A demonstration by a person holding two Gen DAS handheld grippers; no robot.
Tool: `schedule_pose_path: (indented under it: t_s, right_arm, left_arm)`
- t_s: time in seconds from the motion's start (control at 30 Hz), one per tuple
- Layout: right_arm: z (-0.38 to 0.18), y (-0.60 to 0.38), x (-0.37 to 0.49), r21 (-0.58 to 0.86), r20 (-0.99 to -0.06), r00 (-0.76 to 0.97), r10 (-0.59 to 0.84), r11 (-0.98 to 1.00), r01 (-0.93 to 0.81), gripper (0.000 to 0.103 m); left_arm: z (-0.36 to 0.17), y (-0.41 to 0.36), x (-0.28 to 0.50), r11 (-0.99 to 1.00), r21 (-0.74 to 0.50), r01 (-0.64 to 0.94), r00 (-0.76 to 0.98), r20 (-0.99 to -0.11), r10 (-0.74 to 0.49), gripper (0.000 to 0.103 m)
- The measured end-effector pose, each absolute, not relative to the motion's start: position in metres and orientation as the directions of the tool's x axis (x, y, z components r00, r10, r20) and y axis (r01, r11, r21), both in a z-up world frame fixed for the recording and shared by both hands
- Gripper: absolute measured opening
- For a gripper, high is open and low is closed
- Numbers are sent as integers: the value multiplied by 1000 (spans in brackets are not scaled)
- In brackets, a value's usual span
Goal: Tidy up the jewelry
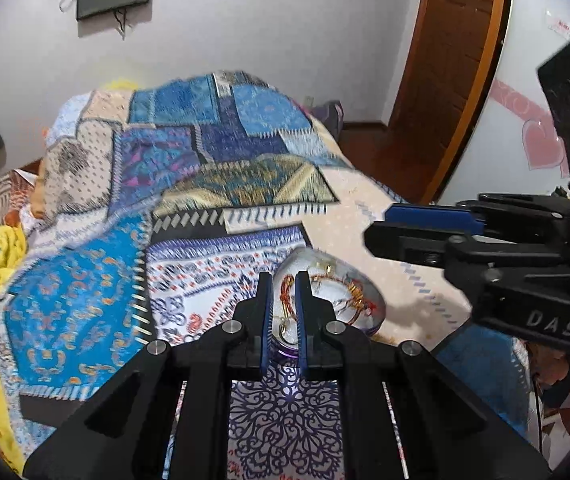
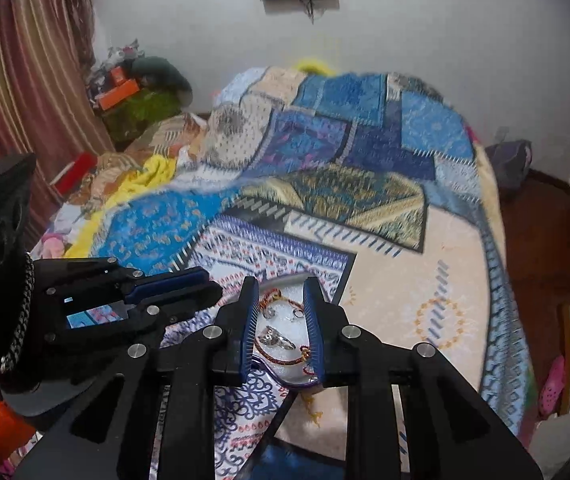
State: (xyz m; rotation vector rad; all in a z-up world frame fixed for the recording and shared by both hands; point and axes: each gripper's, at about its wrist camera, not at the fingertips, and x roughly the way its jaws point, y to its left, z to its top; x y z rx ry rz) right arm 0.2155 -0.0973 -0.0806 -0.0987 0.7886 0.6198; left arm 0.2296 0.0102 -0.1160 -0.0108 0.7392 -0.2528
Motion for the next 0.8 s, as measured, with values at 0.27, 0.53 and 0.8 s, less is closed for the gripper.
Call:
schedule_pose_path:
  t_s: [0.27,0.53,0.8]
  right_arm:
    - [-7,-118,156,76,-516,708,482,849,-523,21]
    - [56,-141,69,29,-275,844,460,882,-470,24]
    - [73,-154,-9,-7,-51,940,337,941,-338,87]
  left_arm:
    - [-37,17,171,978,-69,196,842,-499,-204,11]
    - [29,17,81,988,-50,149,952,-262,-157,31]
    - [48,10,6,999,6,42,993,-111,-41,84]
